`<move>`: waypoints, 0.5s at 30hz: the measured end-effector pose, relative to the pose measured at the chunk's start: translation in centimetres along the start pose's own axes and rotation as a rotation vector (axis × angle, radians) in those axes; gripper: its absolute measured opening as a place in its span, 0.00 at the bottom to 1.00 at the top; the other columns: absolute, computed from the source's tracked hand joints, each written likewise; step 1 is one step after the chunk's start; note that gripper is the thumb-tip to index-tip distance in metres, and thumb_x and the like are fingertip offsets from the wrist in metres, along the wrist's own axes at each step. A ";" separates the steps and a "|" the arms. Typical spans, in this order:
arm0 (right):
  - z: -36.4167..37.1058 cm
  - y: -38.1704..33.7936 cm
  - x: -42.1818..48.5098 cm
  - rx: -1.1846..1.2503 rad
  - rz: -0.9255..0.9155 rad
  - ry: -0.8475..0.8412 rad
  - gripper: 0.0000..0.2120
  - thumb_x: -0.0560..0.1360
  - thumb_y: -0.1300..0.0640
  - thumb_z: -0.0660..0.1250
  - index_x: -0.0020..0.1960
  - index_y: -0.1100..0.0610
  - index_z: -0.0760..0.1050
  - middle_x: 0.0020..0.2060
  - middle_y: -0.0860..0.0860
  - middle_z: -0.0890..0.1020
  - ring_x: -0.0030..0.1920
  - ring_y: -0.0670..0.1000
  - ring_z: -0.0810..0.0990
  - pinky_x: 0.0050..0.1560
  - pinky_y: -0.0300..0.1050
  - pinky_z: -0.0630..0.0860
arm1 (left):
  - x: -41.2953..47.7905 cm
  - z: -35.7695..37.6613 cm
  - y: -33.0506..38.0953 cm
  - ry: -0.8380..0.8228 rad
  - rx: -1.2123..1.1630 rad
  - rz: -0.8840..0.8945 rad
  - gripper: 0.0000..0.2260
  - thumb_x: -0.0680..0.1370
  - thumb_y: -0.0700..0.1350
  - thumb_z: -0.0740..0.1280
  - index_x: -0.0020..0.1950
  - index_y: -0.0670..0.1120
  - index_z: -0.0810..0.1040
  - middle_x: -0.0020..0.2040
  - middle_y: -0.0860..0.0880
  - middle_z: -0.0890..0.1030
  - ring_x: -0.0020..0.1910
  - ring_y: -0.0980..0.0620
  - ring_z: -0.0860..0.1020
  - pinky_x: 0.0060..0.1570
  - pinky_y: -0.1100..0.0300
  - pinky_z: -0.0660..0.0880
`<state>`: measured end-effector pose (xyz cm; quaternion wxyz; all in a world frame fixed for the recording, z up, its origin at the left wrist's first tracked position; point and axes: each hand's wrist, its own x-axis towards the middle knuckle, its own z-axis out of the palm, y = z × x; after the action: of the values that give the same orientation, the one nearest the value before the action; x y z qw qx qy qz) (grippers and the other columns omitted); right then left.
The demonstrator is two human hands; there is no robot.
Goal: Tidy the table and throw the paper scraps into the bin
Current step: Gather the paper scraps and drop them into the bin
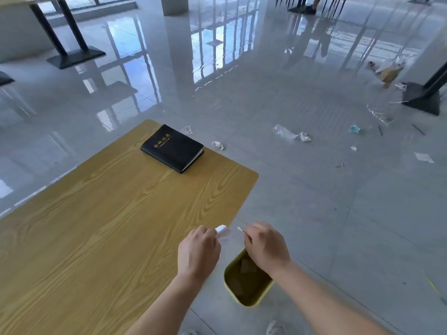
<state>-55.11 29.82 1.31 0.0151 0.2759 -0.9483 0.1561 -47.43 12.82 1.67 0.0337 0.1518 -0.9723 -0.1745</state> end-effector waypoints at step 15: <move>4.4 15.3 -3.6 0.004 0.113 -0.201 0.11 0.76 0.58 0.67 0.34 0.58 0.77 0.31 0.53 0.78 0.34 0.57 0.76 0.30 0.43 0.64 | -0.8 11.2 9.7 -0.124 0.035 -0.047 0.10 0.81 0.46 0.59 0.48 0.48 0.80 0.43 0.53 0.79 0.39 0.53 0.75 0.39 0.56 0.77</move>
<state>-59.91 42.54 -7.72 -0.0896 0.2362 -0.9587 0.1303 -50.77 25.44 -5.45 -0.0335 0.1641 -0.9716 -0.1674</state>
